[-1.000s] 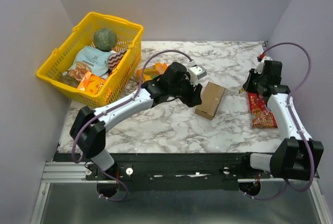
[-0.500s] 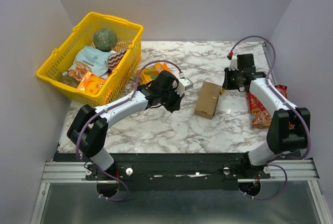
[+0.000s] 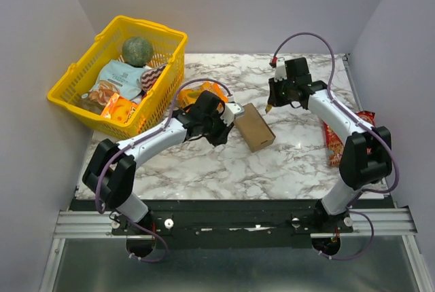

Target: Unpack the express box

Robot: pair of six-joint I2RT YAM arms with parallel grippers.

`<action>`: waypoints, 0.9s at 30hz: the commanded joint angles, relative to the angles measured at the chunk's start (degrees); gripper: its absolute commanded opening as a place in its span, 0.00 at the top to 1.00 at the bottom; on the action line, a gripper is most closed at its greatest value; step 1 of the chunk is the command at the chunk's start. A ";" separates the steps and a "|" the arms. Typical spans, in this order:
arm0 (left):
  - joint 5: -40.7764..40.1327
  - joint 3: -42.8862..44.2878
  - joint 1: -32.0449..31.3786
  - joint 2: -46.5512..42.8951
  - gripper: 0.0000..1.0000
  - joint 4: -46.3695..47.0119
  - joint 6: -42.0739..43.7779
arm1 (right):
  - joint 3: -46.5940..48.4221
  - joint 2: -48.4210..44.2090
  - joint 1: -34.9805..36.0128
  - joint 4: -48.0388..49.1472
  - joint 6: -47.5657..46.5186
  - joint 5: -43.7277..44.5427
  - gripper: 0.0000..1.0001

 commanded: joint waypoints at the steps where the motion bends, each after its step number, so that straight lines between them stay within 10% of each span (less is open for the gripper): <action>1: 0.34 5.78 2.50 1.05 0.62 0.23 -0.78 | 4.82 -4.52 -0.60 -1.03 -3.33 9.11 1.00; 11: 4.20 34.07 6.28 23.53 0.44 -0.90 -11.67 | 12.03 -6.47 -2.45 -7.53 -8.06 -10.90 0.99; 16: 11.23 47.53 8.21 36.72 0.41 -4.50 -15.98 | 16.34 -4.62 -2.54 -7.37 -9.58 -7.34 1.00; 27: 13.69 44.74 9.09 40.08 0.42 -3.63 -15.29 | 11.43 -7.08 -2.71 -6.83 -6.58 -11.70 1.00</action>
